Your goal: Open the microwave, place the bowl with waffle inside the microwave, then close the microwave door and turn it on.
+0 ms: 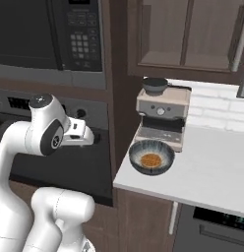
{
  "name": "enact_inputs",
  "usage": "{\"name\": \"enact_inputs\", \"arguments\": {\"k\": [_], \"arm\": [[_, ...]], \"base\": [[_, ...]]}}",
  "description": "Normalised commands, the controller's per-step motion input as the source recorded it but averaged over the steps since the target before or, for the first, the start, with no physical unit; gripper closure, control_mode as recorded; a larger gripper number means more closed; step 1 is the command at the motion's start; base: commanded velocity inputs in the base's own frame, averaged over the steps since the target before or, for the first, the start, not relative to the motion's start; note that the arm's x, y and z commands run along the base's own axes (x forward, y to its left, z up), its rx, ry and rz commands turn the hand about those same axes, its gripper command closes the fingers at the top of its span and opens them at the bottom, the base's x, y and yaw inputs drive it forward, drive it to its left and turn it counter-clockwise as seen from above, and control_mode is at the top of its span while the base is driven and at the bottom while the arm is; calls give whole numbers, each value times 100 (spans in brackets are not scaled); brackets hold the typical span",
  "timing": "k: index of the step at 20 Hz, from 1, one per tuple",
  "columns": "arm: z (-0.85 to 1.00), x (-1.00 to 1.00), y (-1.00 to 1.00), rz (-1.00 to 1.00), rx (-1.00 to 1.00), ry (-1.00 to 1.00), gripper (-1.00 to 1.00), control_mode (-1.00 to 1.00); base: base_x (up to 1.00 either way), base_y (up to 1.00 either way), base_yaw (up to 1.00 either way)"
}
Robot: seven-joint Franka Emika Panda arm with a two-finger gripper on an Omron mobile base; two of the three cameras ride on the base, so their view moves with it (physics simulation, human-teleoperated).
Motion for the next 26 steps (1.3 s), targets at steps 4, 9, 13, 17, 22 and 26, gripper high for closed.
{"name": "enact_inputs", "arguments": {"k": [4,9,13,17,22,26], "arm": [[0,0,0,0,0,0,-100,100],[0,0,0,0,0,0,-100,100],[0,0,0,0,0,0,-100,100],[0,0,0,0,0,0,-100,100],[0,0,0,0,0,0,-100,100],[0,-6,0,2,-1,-3,-100,-100]], "base": [[-29,-60,13],[-24,-45,17],[-18,-21,20],[-10,-13,26],[-10,-10,22],[-8,0,13]]}}
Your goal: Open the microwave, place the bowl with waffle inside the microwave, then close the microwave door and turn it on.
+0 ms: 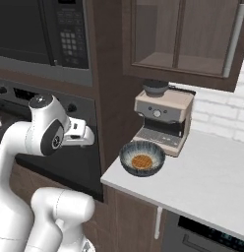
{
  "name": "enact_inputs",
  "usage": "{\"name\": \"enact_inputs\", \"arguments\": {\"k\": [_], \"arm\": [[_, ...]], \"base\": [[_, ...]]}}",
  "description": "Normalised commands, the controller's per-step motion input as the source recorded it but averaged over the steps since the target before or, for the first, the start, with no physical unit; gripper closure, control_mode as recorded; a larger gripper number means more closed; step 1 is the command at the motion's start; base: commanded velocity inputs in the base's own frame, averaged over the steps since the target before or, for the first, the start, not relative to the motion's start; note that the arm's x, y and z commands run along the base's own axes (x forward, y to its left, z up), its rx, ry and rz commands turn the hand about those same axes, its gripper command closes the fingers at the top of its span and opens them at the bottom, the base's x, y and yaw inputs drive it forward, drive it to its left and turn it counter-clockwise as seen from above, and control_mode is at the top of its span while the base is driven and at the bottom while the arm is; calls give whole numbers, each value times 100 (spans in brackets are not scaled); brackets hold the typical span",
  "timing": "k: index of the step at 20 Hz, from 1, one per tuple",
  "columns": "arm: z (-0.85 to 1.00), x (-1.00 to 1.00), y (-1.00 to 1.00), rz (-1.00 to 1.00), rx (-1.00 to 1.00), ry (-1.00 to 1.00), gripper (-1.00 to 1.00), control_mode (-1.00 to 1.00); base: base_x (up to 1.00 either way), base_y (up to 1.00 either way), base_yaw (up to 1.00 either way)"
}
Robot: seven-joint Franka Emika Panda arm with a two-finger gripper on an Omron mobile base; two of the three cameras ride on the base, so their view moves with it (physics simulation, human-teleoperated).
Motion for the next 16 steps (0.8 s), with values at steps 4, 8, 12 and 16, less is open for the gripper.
{"name": "enact_inputs", "arguments": {"k": [4,8,12,16], "arm": [[31,-14,15,0,0,-24,-100,-100],[57,-6,32,-2,0,-37,-100,-100],[59,-1,31,-1,0,-40,-100,-100],[61,0,22,-3,0,-36,-100,-100]], "base": [[0,0,0],[0,0,0],[0,0,0],[0,0,0]]}}
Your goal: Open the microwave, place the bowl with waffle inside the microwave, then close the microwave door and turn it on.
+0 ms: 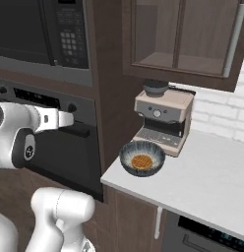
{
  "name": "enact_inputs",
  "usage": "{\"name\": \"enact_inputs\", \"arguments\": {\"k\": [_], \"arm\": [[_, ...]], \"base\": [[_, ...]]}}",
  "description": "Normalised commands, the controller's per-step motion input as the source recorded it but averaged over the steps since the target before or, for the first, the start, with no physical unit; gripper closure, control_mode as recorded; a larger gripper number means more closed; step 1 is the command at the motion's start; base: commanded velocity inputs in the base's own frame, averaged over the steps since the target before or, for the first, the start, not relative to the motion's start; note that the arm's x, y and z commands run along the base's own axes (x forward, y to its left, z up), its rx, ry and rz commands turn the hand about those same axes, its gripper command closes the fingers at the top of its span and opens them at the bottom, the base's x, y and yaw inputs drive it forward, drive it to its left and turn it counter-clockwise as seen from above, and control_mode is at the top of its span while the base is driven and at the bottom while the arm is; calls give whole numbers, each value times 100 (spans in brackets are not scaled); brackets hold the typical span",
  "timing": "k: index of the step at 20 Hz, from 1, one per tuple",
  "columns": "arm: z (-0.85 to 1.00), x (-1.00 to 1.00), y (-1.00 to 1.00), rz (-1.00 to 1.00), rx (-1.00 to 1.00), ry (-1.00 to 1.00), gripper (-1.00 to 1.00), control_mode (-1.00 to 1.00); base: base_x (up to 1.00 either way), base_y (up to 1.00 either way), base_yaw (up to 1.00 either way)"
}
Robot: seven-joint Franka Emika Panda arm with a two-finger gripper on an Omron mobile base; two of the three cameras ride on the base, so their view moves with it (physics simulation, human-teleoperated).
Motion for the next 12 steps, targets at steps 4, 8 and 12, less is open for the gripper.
{"name": "enact_inputs", "arguments": {"k": [4,8,12], "arm": [[60,0,21,-5,0,-30,-100,-100],[58,0,11,-7,0,-25,-100,-100],[62,0,18,-7,3,-27,-100,-100]], "base": [[0,0,0],[0,0,0],[0,0,0]]}}
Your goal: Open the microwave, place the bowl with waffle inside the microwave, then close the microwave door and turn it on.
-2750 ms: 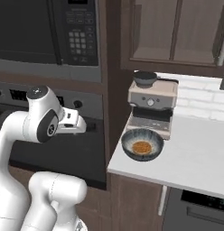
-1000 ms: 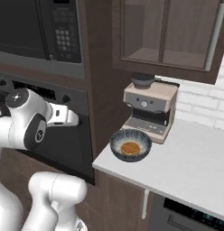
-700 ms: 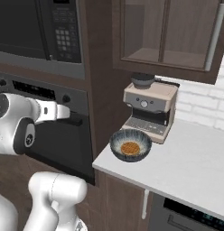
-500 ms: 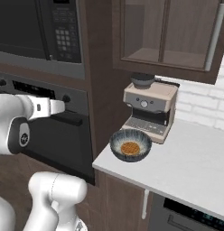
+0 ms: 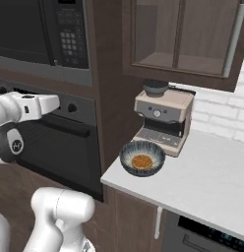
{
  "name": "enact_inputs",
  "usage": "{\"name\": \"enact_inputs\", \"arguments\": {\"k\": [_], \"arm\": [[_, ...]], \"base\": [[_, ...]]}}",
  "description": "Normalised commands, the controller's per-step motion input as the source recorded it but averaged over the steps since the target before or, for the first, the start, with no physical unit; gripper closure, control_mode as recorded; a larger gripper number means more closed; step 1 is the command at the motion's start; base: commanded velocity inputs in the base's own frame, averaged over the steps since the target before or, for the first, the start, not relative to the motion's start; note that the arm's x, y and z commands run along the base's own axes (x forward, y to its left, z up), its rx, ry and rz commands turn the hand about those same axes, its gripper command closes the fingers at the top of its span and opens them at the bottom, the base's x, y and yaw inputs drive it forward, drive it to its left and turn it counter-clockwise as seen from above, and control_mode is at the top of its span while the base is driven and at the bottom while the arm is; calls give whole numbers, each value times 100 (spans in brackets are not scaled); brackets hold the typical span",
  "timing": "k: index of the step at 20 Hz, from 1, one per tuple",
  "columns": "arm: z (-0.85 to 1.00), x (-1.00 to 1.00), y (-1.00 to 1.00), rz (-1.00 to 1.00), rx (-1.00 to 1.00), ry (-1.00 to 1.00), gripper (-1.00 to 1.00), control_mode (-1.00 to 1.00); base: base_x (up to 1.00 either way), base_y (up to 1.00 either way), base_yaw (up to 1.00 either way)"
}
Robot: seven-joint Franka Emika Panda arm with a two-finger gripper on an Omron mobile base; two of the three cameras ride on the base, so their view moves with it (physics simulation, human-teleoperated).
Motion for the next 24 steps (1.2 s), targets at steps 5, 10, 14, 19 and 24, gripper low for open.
{"name": "enact_inputs", "arguments": {"k": [5,10,14,19,24], "arm": [[57,0,49,-2,0,-27,-100,-100],[34,0,49,0,1,-15,-100,-100],[9,15,26,0,7,-2,-100,-100],[24,24,4,-5,5,0,-100,-100],[19,23,-3,-5,3,2,-100,-100]], "base": [[0,0,0],[0,0,0],[0,0,0],[0,0,0],[0,0,0]]}}
